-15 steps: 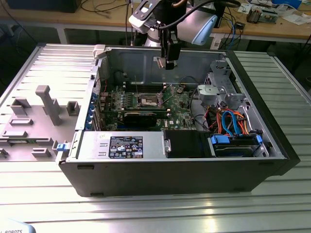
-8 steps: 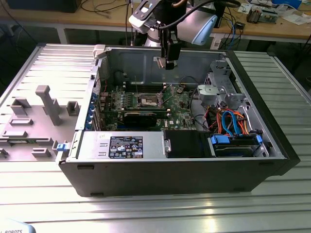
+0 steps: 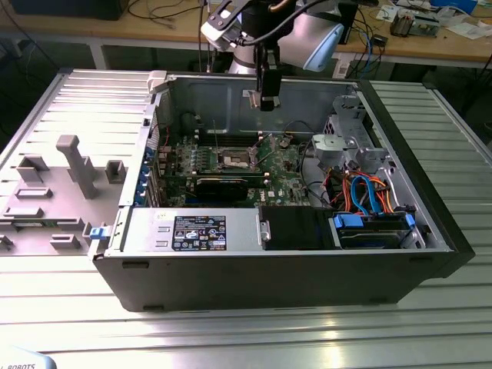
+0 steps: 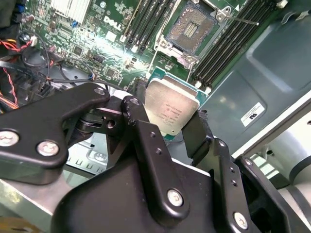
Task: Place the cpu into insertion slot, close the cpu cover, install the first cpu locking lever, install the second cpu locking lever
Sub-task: 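Place the cpu into insertion slot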
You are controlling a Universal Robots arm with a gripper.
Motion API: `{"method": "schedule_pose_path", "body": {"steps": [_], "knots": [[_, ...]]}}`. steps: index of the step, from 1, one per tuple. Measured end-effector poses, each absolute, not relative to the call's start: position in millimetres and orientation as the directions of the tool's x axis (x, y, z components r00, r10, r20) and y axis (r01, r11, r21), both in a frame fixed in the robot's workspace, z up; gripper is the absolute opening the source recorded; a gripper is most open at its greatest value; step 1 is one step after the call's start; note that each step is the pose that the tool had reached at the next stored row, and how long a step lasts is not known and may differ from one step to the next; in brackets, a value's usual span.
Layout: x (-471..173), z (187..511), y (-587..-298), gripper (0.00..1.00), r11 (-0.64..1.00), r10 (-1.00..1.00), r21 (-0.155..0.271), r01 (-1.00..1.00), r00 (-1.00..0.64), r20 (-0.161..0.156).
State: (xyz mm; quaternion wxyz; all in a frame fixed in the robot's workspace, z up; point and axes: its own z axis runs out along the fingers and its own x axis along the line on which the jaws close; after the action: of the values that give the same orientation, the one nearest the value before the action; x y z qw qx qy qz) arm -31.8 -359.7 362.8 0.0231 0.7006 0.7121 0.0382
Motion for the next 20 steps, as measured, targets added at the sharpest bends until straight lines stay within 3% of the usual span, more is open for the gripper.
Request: {"method": "schedule_pose_path", "body": {"steps": [20], "knots": [[-31.8, 362.4, -359.6, 0.54, -0.042, 0.999, 0.087, 0.995, 0.041, 0.021]]}}
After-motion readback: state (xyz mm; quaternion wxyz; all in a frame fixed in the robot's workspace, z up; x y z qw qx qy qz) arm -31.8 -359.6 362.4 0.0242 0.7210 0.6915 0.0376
